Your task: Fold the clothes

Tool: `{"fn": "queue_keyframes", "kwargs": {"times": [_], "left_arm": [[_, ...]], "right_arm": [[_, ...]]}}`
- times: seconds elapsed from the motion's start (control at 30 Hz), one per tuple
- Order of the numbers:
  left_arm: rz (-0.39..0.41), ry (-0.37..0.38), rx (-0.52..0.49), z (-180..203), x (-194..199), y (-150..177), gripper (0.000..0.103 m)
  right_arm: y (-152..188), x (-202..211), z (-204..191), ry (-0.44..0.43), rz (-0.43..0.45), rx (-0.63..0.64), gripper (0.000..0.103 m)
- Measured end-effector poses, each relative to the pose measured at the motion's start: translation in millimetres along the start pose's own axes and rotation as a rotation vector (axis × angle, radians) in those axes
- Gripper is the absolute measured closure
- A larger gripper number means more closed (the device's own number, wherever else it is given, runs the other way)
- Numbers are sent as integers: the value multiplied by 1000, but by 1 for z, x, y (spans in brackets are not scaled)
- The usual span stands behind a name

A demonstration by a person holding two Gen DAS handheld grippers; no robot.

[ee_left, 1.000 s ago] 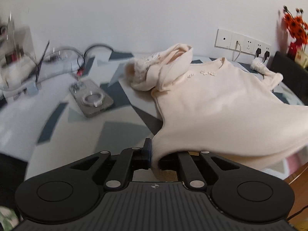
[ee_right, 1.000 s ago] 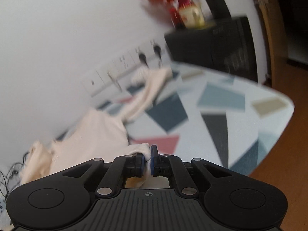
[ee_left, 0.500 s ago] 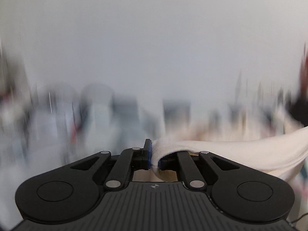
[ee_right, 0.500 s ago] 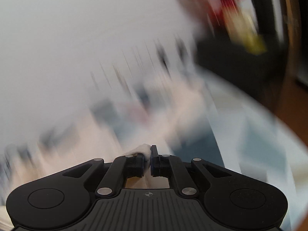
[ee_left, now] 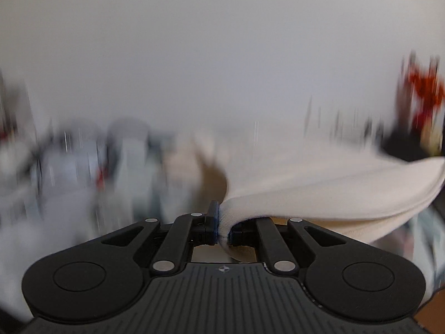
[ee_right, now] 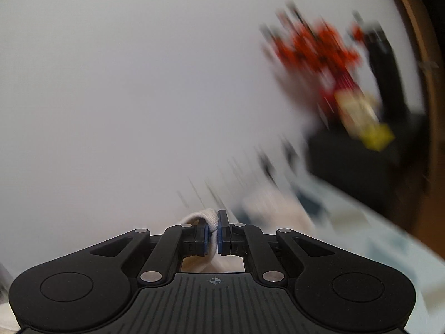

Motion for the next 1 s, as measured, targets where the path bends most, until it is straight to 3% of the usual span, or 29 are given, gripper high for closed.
{"fn": "queue_keyframes", "kwargs": {"times": [0.13, 0.3, 0.43, 0.67, 0.8, 0.93, 1.0], "left_arm": [[-159, -62, -5, -15, -28, 77, 95], [-135, -66, -71, -11, -5, 90, 95], [-147, -84, -137, -10, -16, 98, 95], [-182, -80, -69, -27, -10, 122, 95], [-201, -66, -97, -23, -1, 134, 95], [-247, -34, -3, -27, 11, 143, 95], [-253, -37, -16, -25, 15, 147, 95]], "right_arm": [[91, -21, 28, 79, -224, 15, 98], [123, -9, 32, 99, -253, 21, 98], [136, -1, 36, 113, -279, 44, 98], [177, 18, 49, 136, -372, 26, 98], [186, 32, 51, 160, -364, 24, 98], [191, 50, 48, 185, -353, 54, 98], [195, 58, 48, 198, -359, 74, 98]]}}
Point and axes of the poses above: each gripper's, at about its wrist camera, not at the fingertips, and x roughly against the way its jaws point, z to its right, y to its underside, the point moved 6 cm from there along -x, roughly the way its jaws point, and after that the axes turned 7 degrees about x, right-handed, at the moved point
